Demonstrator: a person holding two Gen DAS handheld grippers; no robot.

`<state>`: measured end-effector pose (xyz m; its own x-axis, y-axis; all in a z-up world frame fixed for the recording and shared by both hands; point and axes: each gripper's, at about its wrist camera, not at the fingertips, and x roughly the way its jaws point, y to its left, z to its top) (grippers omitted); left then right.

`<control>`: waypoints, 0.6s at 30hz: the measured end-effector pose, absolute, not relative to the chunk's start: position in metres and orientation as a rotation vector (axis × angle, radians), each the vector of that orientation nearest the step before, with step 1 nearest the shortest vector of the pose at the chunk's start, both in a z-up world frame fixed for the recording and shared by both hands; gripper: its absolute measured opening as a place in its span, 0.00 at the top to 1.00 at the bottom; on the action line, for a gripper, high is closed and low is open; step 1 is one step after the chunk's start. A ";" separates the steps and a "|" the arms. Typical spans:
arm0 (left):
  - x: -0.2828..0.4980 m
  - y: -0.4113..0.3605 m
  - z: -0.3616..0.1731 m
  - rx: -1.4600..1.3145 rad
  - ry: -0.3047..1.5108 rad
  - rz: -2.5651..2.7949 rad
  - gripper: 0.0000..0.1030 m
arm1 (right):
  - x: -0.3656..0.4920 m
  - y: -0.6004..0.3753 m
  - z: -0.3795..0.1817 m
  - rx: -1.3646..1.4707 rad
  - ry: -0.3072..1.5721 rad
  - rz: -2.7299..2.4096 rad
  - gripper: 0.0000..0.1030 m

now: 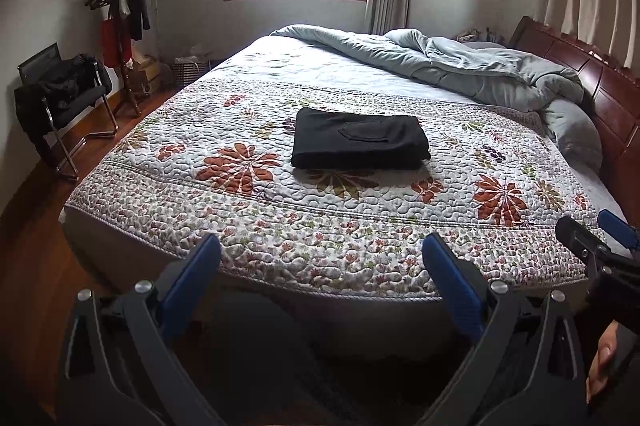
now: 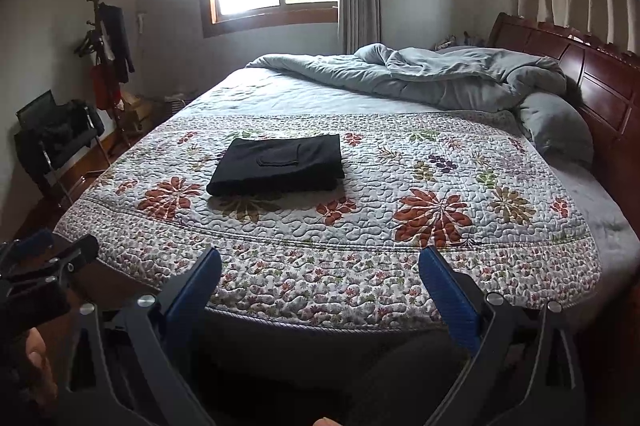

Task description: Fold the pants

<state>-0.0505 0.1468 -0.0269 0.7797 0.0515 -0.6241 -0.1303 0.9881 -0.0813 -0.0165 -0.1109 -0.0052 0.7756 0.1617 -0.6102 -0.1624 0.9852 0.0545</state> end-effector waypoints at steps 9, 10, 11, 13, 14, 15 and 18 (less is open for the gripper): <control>-0.047 0.147 -0.027 -0.115 0.663 0.116 0.03 | -0.010 -0.113 -0.008 -0.002 0.665 0.170 0.04; -0.047 0.148 -0.027 -0.118 0.664 0.118 0.03 | -0.010 -0.112 -0.008 -0.003 0.665 0.170 0.04; -0.045 0.149 -0.027 -0.120 0.665 0.118 0.03 | -0.009 -0.112 -0.009 -0.003 0.667 0.172 0.04; -0.045 0.149 -0.027 -0.118 0.666 0.122 0.03 | -0.008 -0.111 -0.010 -0.004 0.670 0.174 0.04; -0.044 0.149 -0.028 -0.117 0.666 0.126 0.03 | -0.007 -0.111 -0.010 -0.006 0.671 0.176 0.04; -0.044 0.149 -0.028 -0.117 0.668 0.125 0.03 | -0.007 -0.110 -0.011 -0.006 0.671 0.176 0.04; -0.044 0.150 -0.029 -0.118 0.667 0.126 0.03 | -0.007 -0.109 -0.011 -0.008 0.670 0.175 0.04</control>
